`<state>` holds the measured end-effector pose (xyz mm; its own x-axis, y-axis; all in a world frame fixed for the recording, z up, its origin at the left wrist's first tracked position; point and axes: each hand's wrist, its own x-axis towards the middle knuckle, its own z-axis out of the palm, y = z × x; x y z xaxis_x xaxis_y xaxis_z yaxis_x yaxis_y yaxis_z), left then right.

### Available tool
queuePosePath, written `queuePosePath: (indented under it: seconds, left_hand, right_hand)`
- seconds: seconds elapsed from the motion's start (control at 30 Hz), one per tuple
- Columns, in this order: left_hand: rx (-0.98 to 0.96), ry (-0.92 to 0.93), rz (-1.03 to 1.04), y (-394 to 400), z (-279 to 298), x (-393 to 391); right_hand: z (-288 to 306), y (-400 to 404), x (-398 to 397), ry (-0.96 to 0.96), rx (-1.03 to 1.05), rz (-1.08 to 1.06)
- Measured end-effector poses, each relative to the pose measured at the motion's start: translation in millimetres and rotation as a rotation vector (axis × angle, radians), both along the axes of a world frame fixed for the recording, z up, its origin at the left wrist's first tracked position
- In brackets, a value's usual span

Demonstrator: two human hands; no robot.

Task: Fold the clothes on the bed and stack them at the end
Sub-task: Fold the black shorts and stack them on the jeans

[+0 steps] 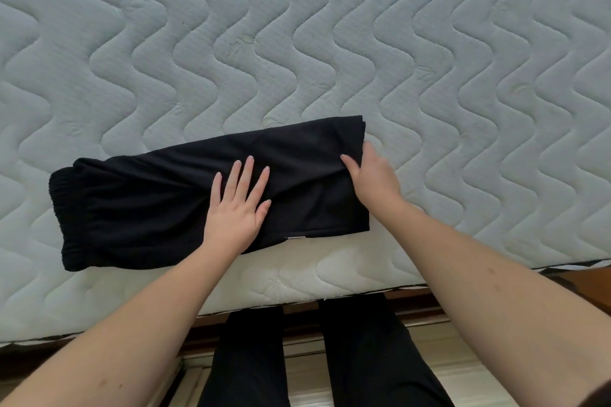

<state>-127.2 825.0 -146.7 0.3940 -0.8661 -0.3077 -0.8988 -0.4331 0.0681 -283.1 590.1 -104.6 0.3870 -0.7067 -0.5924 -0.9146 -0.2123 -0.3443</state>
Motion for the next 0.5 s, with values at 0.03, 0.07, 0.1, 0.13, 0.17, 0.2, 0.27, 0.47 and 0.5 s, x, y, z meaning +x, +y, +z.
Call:
queuePosePath:
  seconds: [0.03, 0.07, 0.1, 0.13, 0.17, 0.2, 0.27, 0.47, 0.5]
  left_hand:
    - [-0.003, -0.006, -0.013, -5, 0, -1]
    - [-0.008, -0.009, -0.029, -11, 0, -3]
    - [-0.014, -0.008, -0.049, -18, 0, -6]
    - [-0.024, -0.007, -0.072, -26, 1, -10]
    - [-0.034, -0.004, -0.096, -36, 1, -15]
    - [-0.044, 0.003, -0.119, -46, 2, -20]
    - [-0.053, 0.029, -0.148, -67, 3, -31]
    - [0.080, 0.053, -0.155, -97, -5, -52]
    - [0.102, 0.058, -0.154, -97, -6, -51]
  right_hand:
    - [1, -4, -4, -0.025, 0.016, -0.037]
    - [2, -9, -9, -0.047, 0.022, -0.067]
    - [2, -16, -15, -0.065, 0.017, -0.093]
    - [2, -25, -21, -0.084, 0.006, -0.117]
    - [3, -34, -29, -0.097, -0.010, -0.138]
    - [4, -44, -38, -0.098, -0.031, -0.156]
    - [5, -65, -59, -0.066, -0.074, -0.176]
    - [8, -98, -99, 0.012, -0.029, -0.028]
    - [10, -98, -100, -0.016, 0.002, 0.006]
